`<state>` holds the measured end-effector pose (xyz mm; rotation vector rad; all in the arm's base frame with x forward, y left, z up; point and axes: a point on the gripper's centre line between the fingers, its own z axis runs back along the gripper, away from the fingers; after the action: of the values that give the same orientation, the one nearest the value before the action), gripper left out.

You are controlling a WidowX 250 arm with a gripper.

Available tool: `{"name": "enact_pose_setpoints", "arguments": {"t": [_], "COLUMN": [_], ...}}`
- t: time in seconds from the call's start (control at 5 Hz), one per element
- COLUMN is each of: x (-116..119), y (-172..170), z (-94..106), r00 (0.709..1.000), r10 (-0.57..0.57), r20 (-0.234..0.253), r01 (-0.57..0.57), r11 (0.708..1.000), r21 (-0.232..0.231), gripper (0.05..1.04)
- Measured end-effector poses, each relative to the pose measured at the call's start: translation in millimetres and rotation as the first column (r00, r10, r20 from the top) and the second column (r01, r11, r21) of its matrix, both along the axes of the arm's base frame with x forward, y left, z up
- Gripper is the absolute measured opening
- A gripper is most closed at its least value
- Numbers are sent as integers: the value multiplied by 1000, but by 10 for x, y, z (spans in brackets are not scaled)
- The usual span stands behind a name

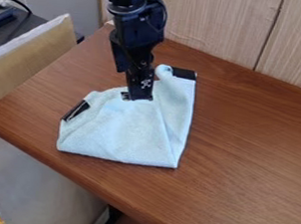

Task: Move the cloth to the top of the table

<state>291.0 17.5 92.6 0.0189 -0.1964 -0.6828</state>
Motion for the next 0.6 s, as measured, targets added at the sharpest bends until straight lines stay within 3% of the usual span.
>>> {"name": "enact_pose_setpoints", "arguments": {"t": [0.2,0.4,0.6], "x": [-33,-26,-51], "y": [7,-63,-54], "z": [-121,-366,-632], "r00": [999,995,996], "r10": [10,15,21], "r20": [-44,-100,-86], "r01": [-9,-3,-8], "r11": [1000,993,990], "r21": [9,120,144], "gripper": [999,999,999]}}
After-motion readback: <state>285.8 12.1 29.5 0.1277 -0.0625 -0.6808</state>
